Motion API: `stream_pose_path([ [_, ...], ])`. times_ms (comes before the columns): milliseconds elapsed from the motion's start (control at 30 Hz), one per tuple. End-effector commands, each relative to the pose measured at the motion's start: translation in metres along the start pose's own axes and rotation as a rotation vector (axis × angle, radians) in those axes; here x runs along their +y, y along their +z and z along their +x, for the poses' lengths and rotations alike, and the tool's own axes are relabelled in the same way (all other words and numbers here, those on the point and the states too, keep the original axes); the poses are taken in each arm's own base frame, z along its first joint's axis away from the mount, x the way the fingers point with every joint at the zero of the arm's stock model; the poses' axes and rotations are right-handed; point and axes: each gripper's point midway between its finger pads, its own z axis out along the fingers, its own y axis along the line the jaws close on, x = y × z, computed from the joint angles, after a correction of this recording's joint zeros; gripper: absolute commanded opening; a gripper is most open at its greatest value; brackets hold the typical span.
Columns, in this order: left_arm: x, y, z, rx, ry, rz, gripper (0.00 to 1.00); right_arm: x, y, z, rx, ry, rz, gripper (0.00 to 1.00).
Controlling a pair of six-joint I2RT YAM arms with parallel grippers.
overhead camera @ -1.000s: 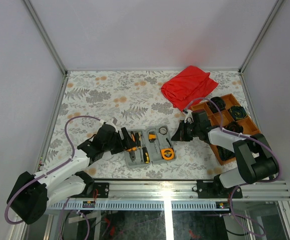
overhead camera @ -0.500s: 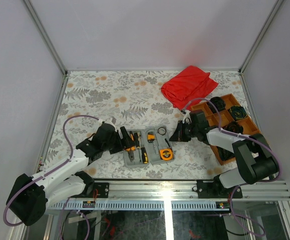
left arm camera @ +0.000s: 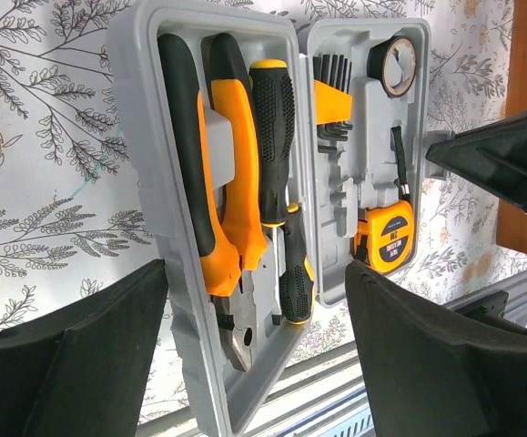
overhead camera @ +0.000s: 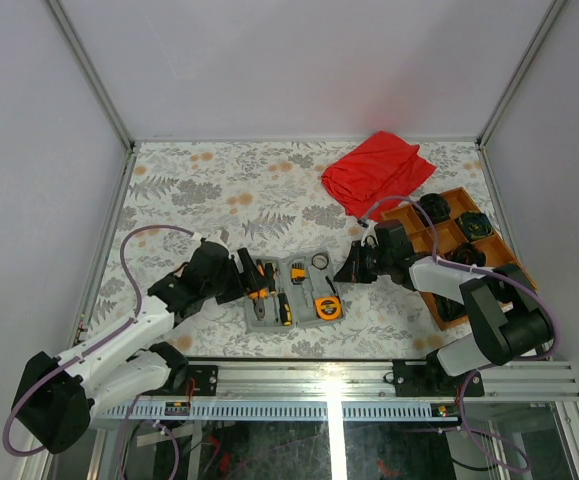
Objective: Sort the tools into containers
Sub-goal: Close the storage box at the center of the board.
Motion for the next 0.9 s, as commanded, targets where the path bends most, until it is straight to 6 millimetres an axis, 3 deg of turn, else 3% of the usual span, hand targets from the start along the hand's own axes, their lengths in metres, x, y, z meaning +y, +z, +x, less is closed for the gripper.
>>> stream_pose_path([
  [0, -0.087, -0.020, -0.030, -0.070, 0.012, 0.309, 0.75, 0.019, 0.009, 0.042, 0.138, 0.022, -0.080, 0.00],
  [400, -0.112, -0.027, -0.037, -0.062, 0.044, 0.352, 0.75, 0.013, 0.013, 0.039, 0.095, 0.040, -0.046, 0.00],
  [867, -0.135, -0.018, -0.029, -0.037, 0.075, 0.362, 0.75, 0.016, 0.014, 0.034, 0.058, 0.063, -0.058, 0.00],
])
